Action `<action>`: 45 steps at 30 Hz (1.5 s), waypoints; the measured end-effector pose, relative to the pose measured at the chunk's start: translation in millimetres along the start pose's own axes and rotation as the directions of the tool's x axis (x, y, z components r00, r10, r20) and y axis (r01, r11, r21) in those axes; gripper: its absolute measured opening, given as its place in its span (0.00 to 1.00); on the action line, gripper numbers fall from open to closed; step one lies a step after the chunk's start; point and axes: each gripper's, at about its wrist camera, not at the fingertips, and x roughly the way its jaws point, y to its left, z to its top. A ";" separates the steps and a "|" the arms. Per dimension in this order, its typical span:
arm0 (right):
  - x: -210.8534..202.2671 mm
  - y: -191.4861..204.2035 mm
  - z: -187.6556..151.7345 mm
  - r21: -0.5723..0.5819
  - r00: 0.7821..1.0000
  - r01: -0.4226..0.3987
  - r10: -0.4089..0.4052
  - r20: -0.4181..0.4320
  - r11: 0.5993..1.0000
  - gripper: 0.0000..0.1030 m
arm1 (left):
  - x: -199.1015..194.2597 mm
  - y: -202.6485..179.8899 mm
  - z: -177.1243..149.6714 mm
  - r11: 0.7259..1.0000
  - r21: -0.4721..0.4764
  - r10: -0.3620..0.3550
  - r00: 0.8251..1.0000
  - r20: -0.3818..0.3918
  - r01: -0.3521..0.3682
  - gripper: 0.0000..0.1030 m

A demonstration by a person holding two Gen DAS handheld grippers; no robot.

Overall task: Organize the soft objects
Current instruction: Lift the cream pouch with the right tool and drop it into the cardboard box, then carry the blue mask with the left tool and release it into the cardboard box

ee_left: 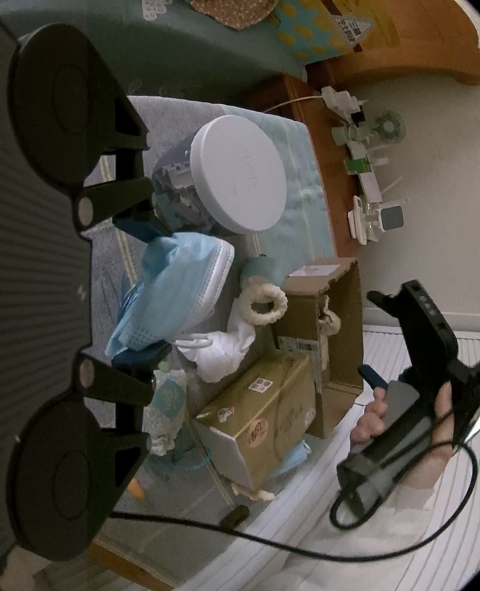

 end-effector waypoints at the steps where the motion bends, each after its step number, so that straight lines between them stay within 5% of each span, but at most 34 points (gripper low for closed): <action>1: -3.8 -2.3 -1.4 -0.002 1.000 -0.014 0.014 0.009 1.000 1.00 | 0.1 -0.1 0.5 1.000 0.000 0.001 1.000 0.000 -0.001 0.55; 11: -36.2 -24.8 -29.2 -0.072 0.999 -0.006 0.009 0.037 0.997 1.00 | 0.1 -5.8 7.9 1.000 0.018 -0.012 1.000 -0.005 0.013 0.56; 20: -79.1 -42.8 -90.9 -0.075 0.992 -0.045 0.054 0.116 0.996 1.00 | -1.2 -13.3 21.5 0.998 0.050 -0.024 1.000 -0.016 0.025 0.56; 27: -105.2 -48.6 -139.6 -0.121 0.974 0.027 0.001 0.227 0.992 1.00 | 1.2 -20.4 40.3 0.996 0.077 -0.038 0.999 -0.014 0.039 0.56; 45: -131.9 -73.4 -201.6 -0.110 0.965 0.052 -0.021 0.263 0.993 1.00 | 63.0 -36.7 149.3 0.994 0.098 -0.044 0.998 0.050 0.039 0.57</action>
